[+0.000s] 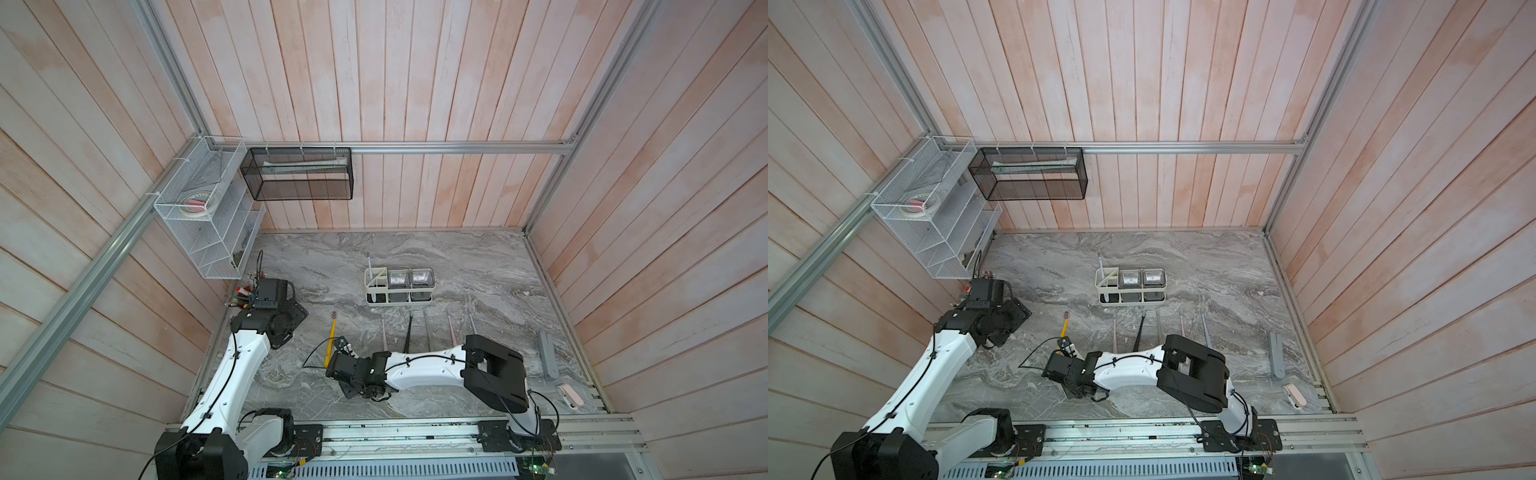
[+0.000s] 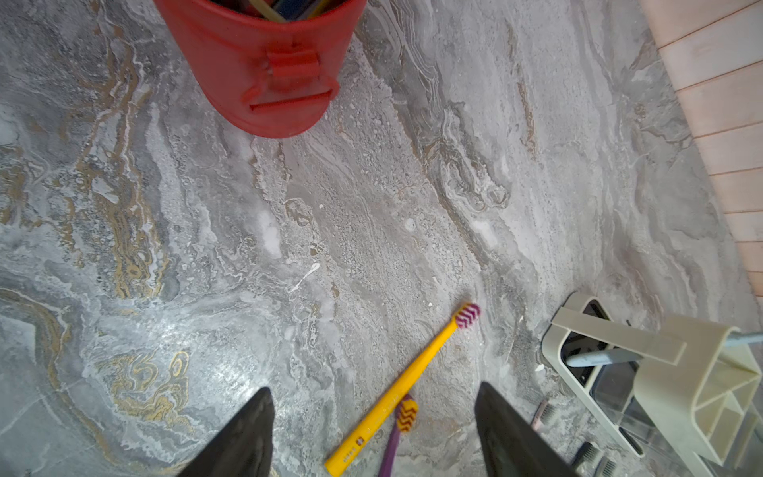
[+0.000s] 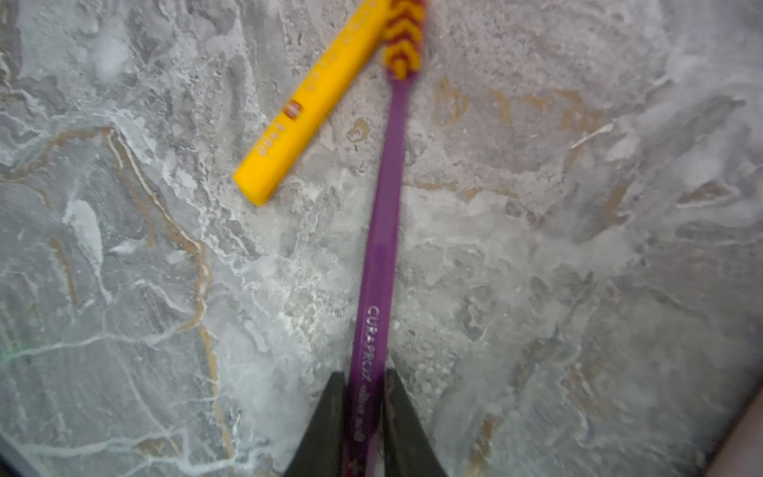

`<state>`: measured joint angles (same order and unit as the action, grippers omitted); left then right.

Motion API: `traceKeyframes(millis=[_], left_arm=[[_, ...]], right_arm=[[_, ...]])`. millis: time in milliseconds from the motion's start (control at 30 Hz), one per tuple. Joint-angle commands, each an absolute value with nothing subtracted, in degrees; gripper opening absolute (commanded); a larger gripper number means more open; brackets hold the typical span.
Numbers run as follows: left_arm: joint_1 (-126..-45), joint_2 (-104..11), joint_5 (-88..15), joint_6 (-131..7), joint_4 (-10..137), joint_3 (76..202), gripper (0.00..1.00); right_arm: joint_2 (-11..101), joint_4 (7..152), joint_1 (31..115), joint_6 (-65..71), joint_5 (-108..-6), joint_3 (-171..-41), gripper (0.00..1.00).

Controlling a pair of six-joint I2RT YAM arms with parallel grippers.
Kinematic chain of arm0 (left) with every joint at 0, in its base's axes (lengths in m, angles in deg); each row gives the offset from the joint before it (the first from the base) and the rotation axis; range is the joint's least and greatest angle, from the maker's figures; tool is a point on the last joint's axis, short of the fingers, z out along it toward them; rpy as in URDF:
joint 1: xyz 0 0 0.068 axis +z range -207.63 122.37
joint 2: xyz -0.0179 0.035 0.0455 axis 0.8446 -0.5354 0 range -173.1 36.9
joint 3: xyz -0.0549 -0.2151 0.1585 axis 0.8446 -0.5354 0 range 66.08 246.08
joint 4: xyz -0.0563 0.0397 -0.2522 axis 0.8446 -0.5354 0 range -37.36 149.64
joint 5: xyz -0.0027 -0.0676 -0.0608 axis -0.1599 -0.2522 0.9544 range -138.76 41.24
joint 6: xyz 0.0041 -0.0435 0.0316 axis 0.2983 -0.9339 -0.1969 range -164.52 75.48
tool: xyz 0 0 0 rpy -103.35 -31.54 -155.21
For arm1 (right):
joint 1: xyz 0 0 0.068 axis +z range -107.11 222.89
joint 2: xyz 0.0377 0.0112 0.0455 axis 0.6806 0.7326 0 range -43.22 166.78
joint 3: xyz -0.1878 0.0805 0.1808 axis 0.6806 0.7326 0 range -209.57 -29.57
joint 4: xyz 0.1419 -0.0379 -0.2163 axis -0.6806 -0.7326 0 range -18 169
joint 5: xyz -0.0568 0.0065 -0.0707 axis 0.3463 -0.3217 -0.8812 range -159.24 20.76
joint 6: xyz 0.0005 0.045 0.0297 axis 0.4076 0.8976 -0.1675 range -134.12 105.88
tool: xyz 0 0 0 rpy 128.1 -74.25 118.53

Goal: Place the toothbrush into the toothbrush holder
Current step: Pick up the toothbrush from the center of the board.

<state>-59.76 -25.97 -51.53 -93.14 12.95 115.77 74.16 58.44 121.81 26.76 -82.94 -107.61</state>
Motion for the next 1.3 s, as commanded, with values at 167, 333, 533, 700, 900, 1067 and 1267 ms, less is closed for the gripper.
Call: traceKeyframes(millis=[167, 333, 533, 700, 900, 1067, 1267], left_arm=[[-59.38, -27.49, -48.89, -92.51, 14.05, 114.66, 0.78], [-59.39, -28.87, -46.53, -92.68, 14.67, 115.11, 0.78], [-59.39, -32.27, -39.93, -93.12, 16.85, 115.77, 0.78], [-61.96, -35.53, -38.42, -94.49, 16.51, 118.55, 0.78], [-67.41, -38.46, -42.83, -97.10, 14.23, 122.92, 0.78], [-71.12, -40.49, -44.79, -98.28, 14.05, 124.51, 0.78], [-72.39, -41.70, -46.03, -98.57, 13.76, 124.27, 0.76]], right_arm=[[73.12, 54.94, 120.34, 25.97, -84.58, -105.23, 0.10], [69.92, 53.54, 119.48, 25.52, -87.20, -104.92, 0.09], [66.12, 53.28, 119.36, 23.05, -89.23, -105.46, 0.08], [64.49, 54.56, 120.37, 19.10, -89.44, -107.36, 0.08], [68.21, 53.18, 121.30, 17.34, -88.17, -111.77, 0.07], [68.56, 53.16, 121.96, 17.25, -89.11, -113.35, 0.06], [68.14, 51.40, 121.95, 17.58, -92.85, -114.16, 0.05]])
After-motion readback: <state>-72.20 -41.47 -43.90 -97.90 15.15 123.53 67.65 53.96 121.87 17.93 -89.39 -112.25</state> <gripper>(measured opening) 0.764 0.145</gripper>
